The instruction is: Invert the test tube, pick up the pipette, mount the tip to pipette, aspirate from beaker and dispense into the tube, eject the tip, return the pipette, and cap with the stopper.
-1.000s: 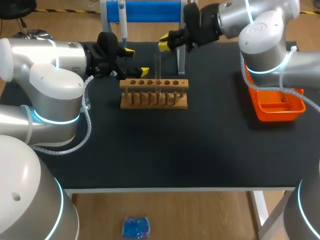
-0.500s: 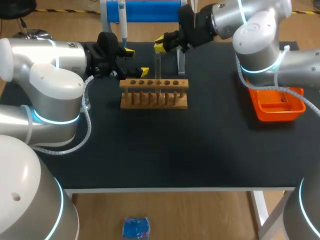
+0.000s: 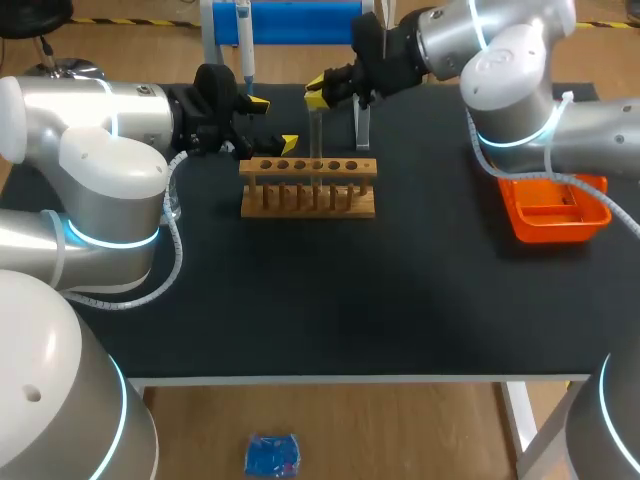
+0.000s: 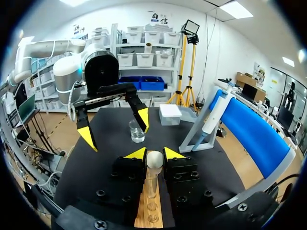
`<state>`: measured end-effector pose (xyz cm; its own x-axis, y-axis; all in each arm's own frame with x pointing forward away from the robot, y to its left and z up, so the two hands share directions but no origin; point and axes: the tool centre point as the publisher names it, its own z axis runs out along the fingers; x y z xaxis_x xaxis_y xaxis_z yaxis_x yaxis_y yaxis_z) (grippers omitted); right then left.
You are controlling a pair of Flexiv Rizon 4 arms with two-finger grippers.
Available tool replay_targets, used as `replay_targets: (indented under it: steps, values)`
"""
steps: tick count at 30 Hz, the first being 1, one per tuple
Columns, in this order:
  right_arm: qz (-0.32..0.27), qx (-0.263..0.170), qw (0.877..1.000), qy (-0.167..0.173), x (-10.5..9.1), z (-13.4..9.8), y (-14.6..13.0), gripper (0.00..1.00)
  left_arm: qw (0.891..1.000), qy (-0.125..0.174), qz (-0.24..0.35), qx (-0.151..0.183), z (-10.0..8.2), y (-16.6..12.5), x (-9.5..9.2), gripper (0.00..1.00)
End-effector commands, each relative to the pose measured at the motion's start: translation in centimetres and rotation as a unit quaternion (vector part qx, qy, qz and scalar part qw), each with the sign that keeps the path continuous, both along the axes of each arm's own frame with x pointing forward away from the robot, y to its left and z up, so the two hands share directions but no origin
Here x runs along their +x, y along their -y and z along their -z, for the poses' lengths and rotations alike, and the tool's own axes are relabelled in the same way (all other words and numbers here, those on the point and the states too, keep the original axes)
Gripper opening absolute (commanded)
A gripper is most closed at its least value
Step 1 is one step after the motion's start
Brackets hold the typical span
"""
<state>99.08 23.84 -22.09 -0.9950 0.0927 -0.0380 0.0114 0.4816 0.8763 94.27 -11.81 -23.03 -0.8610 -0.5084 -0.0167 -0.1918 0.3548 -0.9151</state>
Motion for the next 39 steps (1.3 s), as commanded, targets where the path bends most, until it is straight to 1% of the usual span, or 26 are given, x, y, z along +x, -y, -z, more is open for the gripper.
replay_targets:
  steps: [1, 15, 20, 29, 39]
  values:
    - [-0.001, -0.003, 1.000, -0.002, 0.10, 0.05, -0.06, 0.00, 1.000, 0.003, -0.001, -0.003, 0.20, 0.00, -0.05, 1.00]
    - [0.005, 0.000, 1.000, 0.002, 0.18, -0.43, 0.44, 0.00, 1.000, 0.003, -0.001, -0.003, 0.20, 0.00, -0.05, 1.00]
    - [0.004, -0.002, 1.000, -0.007, 0.02, -0.52, 0.54, 0.00, 1.000, 0.003, -0.001, -0.003, 0.20, 0.00, -0.05, 1.00]
    - [0.008, -0.019, 1.000, -0.011, -0.17, -0.82, 0.47, 0.00, 1.000, 0.003, -0.001, -0.003, 0.20, 0.00, -0.05, 1.00]
    - [0.007, -0.021, 1.000, -0.019, -0.27, -0.33, 0.27, 0.00, 1.000, 0.003, -0.001, -0.003, 0.20, 0.00, -0.05, 1.00]
